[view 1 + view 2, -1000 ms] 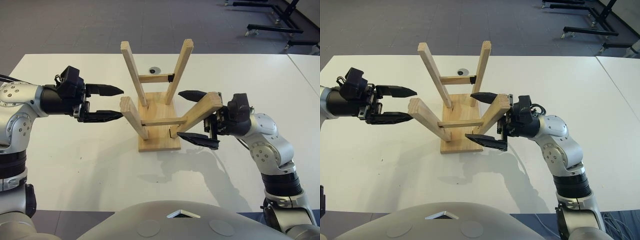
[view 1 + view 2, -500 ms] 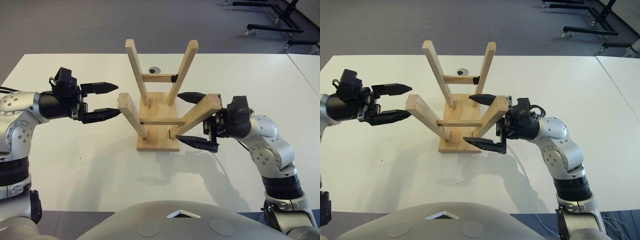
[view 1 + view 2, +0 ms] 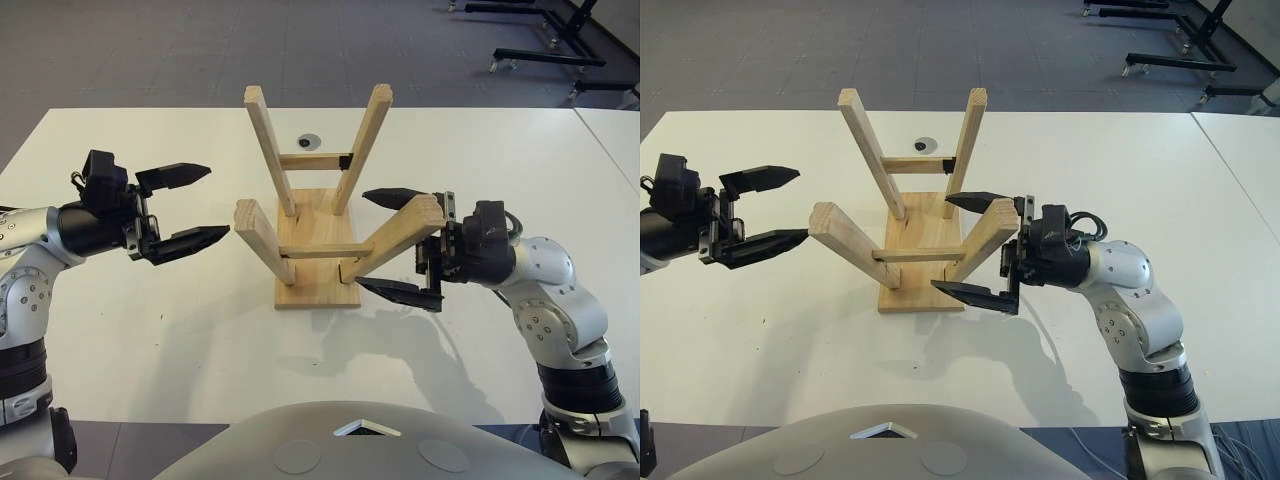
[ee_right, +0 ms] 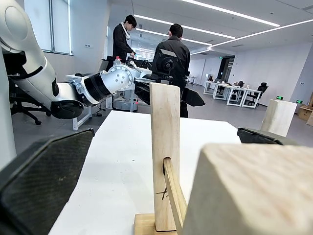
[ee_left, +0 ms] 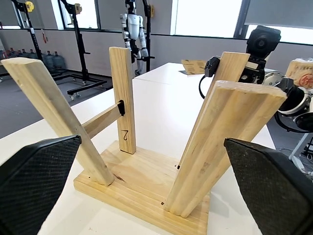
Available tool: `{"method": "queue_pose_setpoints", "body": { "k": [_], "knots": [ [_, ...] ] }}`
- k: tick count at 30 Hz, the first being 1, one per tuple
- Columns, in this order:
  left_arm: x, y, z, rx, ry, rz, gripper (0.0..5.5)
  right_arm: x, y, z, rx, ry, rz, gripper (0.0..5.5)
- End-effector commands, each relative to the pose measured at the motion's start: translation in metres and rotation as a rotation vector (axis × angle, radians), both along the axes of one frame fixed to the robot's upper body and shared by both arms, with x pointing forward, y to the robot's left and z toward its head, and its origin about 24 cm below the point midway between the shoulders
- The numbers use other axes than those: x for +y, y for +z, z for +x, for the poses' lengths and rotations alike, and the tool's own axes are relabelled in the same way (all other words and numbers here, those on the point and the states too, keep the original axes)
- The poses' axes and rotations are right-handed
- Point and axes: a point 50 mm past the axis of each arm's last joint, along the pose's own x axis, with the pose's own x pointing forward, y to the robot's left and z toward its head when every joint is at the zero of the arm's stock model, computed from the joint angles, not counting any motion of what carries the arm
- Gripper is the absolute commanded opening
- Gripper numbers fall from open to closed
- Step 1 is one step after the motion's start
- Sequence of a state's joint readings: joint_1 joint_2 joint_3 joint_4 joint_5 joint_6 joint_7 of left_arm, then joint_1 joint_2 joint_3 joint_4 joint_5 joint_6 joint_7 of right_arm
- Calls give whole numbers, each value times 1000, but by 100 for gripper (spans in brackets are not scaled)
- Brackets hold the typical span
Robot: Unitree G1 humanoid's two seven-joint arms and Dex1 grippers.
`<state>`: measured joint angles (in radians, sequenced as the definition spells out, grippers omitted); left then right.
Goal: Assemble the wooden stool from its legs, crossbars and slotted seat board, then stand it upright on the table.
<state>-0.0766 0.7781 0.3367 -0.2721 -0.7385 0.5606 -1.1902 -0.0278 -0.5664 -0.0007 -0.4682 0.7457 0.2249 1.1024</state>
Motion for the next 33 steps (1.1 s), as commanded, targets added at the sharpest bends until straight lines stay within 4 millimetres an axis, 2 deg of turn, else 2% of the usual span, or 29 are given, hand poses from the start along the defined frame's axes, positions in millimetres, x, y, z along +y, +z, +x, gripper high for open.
{"method": "queue_pose_setpoints", "body": {
  "k": [1,4,8,10,13,14,17,21,25,28,30,33],
  "knots": [
    [10,1,-1,-20,66,31,536,-13,3,0,-26,-58,-36,540],
    [14,2,0,-48,120,25,536,-24,5,-2,-21,-108,-28,540],
    [14,10,3,-118,199,-46,536,-43,10,-15,32,-153,25,540],
    [15,17,6,-172,247,-93,536,-51,22,-21,44,-167,138,540],
    [12,38,13,-307,341,-241,536,-65,48,-21,-13,-215,296,540],
    [6,48,14,-360,350,-294,536,-67,62,-19,-50,-228,378,540],
    [-18,81,10,-472,326,-485,536,-54,103,-8,-175,-289,552,540],
    [-61,111,-6,-473,110,-554,536,-23,138,-5,-247,-179,680,540],
    [-77,134,-13,-403,-76,-604,536,-10,160,-3,-271,-83,733,540],
    [-86,134,-11,-280,-170,-600,536,-1,151,0,-213,-24,668,540],
    [-98,112,-6,-72,-275,-600,536,6,125,9,-154,-31,547,540],
    [-122,55,14,231,-239,-459,536,17,69,16,2,4,320,540]
  ]
}}
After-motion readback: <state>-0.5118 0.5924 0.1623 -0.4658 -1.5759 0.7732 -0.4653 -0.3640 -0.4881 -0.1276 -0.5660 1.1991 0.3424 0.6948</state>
